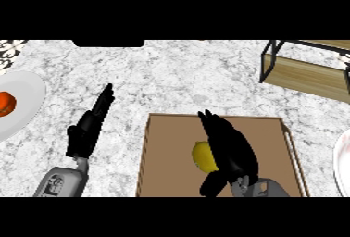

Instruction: Pick the lemon from the tray and place it in the tiered shelf

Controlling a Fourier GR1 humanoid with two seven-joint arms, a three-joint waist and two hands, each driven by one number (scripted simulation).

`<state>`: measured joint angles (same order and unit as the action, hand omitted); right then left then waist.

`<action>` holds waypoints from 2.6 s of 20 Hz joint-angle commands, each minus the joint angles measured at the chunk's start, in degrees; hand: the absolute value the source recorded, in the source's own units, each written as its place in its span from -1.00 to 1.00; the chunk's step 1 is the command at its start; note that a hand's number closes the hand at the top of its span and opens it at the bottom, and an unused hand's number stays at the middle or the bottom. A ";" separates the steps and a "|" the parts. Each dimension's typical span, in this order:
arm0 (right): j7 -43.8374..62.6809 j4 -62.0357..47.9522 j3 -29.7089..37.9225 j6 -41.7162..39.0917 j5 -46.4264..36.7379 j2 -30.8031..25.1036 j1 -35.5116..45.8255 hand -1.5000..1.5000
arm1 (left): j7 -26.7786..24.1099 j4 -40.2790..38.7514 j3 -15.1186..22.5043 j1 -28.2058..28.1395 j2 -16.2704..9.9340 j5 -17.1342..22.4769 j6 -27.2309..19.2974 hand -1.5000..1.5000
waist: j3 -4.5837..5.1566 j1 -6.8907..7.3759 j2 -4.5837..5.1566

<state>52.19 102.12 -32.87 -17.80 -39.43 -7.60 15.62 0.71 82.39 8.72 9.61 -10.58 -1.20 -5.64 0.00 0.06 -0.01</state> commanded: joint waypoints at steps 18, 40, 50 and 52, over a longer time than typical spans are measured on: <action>-13.18 -4.24 1.05 -5.53 -8.80 -0.42 -4.86 1.00 | 1.34 1.26 -3.54 -0.93 3.12 -3.29 3.42 0.00 | 0.00 -0.01 -0.03; 3.87 -4.27 15.13 26.66 -12.25 7.59 10.63 1.00 | 2.51 2.17 -2.80 0.45 5.72 -6.48 2.52 0.00 | -0.04 0.34 -0.17; 16.43 3.89 18.83 17.38 -25.91 7.20 21.37 1.00 | 2.39 1.77 -5.42 0.09 3.89 -4.40 5.17 0.00 | 0.05 -0.21 -0.18; 17.96 9.07 18.40 12.58 -27.73 6.10 21.19 1.00 | 3.19 3.32 -5.20 -0.36 3.85 -5.03 4.65 0.00 | 0.04 -0.46 -0.32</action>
<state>61.62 105.77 -14.86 1.37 -62.63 -0.91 34.61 2.51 84.71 3.60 8.98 -6.80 -5.96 -0.74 0.04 -0.09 -0.21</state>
